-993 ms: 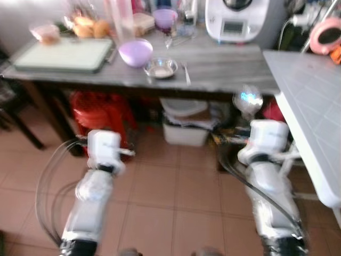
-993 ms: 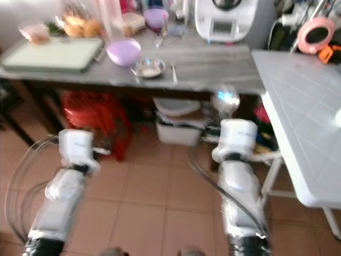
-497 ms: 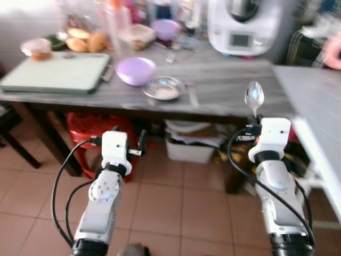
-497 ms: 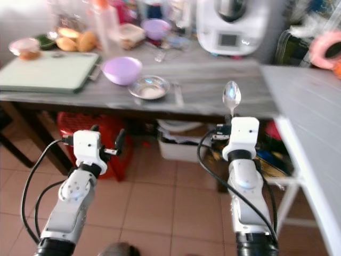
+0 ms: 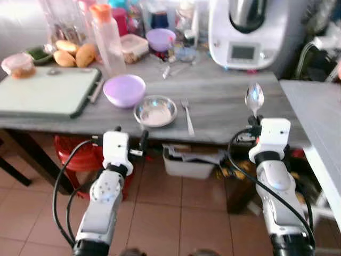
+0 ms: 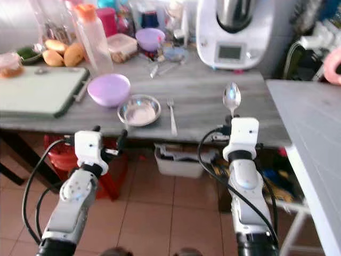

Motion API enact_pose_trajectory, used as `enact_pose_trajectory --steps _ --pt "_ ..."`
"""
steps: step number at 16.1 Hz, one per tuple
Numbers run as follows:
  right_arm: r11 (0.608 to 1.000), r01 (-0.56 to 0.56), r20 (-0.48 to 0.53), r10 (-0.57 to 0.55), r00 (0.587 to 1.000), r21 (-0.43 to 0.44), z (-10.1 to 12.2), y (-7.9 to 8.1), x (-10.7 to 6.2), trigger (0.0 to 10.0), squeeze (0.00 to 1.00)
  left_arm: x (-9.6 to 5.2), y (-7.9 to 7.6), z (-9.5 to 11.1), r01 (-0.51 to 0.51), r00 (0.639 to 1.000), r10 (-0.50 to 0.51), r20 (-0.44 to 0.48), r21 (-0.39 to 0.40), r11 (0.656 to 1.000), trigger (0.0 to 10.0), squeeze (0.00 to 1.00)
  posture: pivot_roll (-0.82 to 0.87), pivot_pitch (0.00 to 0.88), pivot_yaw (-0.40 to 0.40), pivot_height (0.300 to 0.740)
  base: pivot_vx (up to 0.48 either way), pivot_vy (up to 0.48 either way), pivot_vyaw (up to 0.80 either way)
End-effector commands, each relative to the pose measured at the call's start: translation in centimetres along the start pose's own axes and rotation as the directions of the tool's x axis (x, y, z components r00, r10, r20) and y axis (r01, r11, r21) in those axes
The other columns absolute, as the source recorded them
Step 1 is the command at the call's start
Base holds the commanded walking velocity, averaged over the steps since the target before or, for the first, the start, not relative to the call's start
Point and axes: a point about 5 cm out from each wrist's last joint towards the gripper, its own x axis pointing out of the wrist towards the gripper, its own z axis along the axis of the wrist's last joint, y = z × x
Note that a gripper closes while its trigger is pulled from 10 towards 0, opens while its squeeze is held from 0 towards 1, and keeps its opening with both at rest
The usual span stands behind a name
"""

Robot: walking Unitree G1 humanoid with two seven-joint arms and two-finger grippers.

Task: Setting the table

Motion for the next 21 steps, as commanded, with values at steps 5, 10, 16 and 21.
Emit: enact_pose_trajectory --steps 5,10,16,21 --pt "0.999 -0.028 -0.001 0.028 1.000 0.017 0.1 0.9 0.3 10.0 0.00 0.1 1.0 0.4 -0.039 0.999 0.039 0.015 -0.012 0.999 10.0 0.00 -0.03 0.000 0.006 0.740 0.268 0.000 0.00" --pt "0.999 -0.023 -0.034 0.024 0.999 0.026 -0.4 1.0 0.2 10.0 0.00 -0.2 1.7 0.9 -0.068 0.997 0.068 0.020 -0.007 0.998 10.0 0.00 -0.02 0.000 0.013 0.740 0.000 0.000 0.00" --pt "0.995 -0.006 -0.172 0.024 0.985 0.103 -2.3 -0.2 0.2 10.0 0.00 -2.0 3.1 1.0 -0.054 0.999 0.053 0.008 0.060 0.997 10.0 0.00 -0.01 0.000 -0.003 0.740 0.000 0.000 0.00" --pt "0.987 -0.048 -0.256 0.087 0.963 0.154 -3.7 0.3 0.8 10.0 0.00 -3.3 3.1 0.4 -0.022 0.999 0.025 -0.043 0.071 0.997 10.0 0.00 0.00 0.000 0.010 0.740 0.000 0.000 0.00"
